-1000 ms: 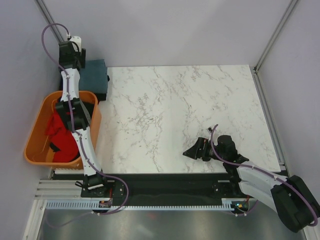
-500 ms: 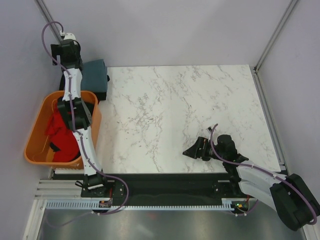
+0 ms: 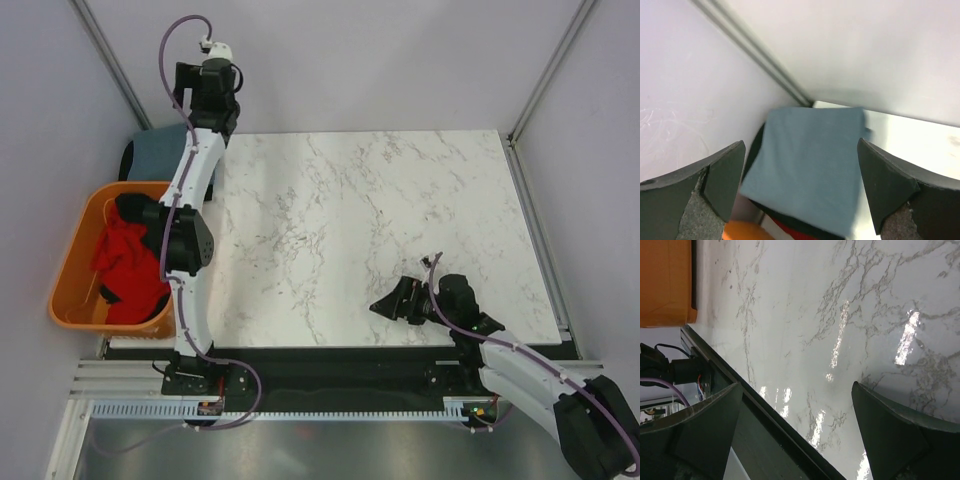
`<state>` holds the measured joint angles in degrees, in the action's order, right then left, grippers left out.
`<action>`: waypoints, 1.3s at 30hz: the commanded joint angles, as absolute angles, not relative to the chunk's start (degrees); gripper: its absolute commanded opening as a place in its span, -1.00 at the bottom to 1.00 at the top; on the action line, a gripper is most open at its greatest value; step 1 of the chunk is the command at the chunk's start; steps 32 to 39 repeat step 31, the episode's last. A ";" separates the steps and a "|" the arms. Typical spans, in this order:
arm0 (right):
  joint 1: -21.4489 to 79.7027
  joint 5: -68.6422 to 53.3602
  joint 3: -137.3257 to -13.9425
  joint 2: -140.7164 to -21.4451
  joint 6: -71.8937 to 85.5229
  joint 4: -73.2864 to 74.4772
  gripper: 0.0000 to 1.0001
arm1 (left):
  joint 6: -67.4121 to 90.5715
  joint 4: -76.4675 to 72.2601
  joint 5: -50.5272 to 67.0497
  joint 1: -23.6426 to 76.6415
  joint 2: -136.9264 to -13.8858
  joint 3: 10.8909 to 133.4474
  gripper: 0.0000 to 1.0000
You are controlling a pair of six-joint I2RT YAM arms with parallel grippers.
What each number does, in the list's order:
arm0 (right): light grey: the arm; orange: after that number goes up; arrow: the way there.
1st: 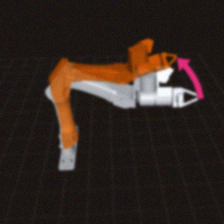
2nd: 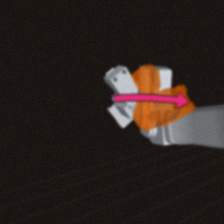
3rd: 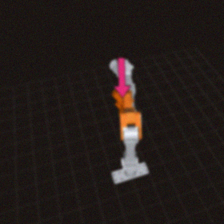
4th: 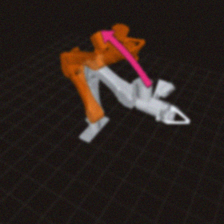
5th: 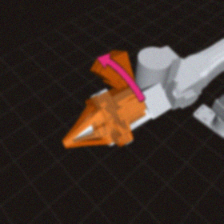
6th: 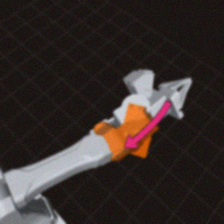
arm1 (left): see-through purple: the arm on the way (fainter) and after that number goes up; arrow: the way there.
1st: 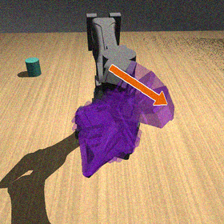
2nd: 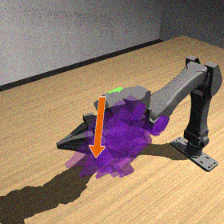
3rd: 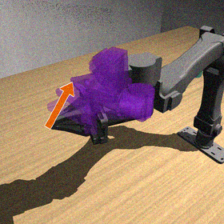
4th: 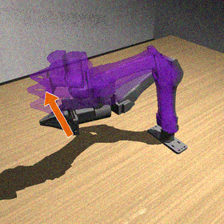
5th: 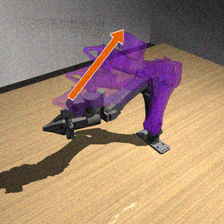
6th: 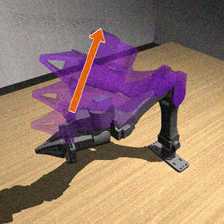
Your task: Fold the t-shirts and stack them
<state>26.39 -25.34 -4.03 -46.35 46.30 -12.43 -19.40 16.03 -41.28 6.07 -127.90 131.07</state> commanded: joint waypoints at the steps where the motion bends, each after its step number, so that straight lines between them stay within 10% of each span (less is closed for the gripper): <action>1: 26.28 -23.65 -3.16 -42.47 46.67 -9.68 0.96 | -15.92 15.56 -46.49 13.86 -118.58 125.70 0.99; 18: 26.37 -17.58 -4.22 -25.22 47.02 6.76 0.97 | 20.21 15.82 -15.65 45.96 -69.29 70.08 0.85; 27: 26.37 -20.74 -3.69 -33.65 47.29 0.36 0.96 | 21.37 24.87 -33.57 46.14 -31.95 46.16 1.00; 39: 26.46 -20.48 -4.22 -36.82 47.02 -1.41 0.96 | 21.26 26.97 -37.96 46.23 -25.07 39.73 0.99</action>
